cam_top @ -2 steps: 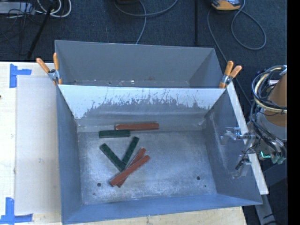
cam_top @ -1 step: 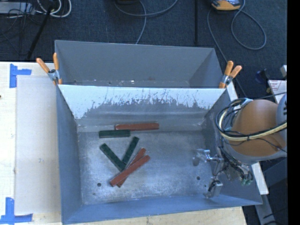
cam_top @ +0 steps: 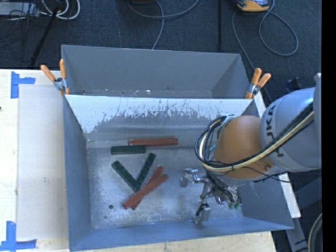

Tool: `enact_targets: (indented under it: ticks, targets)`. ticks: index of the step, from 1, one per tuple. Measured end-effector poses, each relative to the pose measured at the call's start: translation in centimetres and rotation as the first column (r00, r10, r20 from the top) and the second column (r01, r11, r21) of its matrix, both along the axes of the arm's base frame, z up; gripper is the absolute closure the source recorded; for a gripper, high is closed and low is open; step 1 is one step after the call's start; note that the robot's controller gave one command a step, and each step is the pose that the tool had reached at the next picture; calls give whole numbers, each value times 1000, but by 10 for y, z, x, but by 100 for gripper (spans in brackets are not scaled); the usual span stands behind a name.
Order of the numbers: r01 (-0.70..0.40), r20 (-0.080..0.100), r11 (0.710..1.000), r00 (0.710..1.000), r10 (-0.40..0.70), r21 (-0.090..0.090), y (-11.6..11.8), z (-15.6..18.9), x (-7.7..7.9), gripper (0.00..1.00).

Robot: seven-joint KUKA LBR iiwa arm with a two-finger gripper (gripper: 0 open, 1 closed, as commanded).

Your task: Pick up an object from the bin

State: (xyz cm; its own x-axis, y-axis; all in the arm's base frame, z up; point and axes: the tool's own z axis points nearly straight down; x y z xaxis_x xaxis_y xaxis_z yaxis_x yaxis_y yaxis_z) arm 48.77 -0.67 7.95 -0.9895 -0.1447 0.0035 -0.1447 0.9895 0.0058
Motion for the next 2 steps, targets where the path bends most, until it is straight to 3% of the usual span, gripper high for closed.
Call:
enact_targets:
  ticks: [1, 2]
  targets:
    - [-251, 9, 968, 968, 251, -2, 137, 41, 47, 0]
    - [-515, 3, 857, 857, 515, -4, 108, -11, 73, 0]
